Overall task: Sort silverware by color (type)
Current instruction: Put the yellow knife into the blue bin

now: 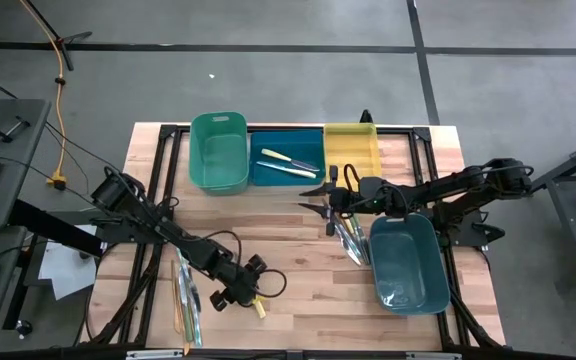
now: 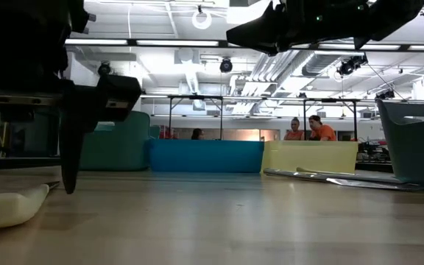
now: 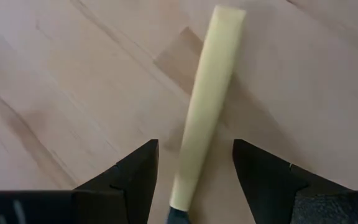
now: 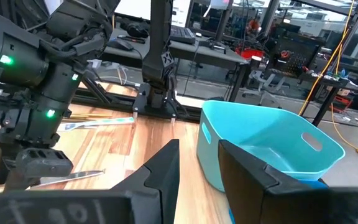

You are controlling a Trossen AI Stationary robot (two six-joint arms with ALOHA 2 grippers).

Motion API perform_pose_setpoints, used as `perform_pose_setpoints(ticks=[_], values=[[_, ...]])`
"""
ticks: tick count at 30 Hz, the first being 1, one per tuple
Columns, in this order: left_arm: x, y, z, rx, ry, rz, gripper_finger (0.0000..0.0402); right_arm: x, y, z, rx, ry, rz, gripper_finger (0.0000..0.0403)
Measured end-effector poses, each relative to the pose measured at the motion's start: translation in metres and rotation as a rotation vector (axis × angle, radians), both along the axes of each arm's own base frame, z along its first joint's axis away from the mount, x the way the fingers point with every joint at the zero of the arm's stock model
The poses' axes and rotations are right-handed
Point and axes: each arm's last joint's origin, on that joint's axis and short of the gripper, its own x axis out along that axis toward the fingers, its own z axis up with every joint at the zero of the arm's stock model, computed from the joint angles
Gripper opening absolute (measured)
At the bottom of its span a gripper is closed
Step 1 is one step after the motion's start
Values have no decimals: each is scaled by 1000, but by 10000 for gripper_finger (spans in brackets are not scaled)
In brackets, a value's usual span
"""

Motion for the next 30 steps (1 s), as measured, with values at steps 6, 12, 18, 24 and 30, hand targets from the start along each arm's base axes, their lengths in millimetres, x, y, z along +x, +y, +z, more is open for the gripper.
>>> perform_pose_setpoints(ticks=[6, 12, 18, 24, 30], values=[[2, -1, -5, -1, 8, -2, 198, 0, 0, -1, 0, 6, 0, 106], [1, -1, -4, -4, 10, -4, 178, 0, 0, -1, 0, 6, 1, 106], [0, -1, -5, -6, 19, -4, 113, 0, 0, -1, 0, 6, 0, 106], [2, 2, -5, -27, 35, 66, 38, 0, 0, -1, 0, 6, 0, 106], [3, 5, -6, -40, 51, 125, 38, 0, 0, -1, 24, 5, -2, 106]])
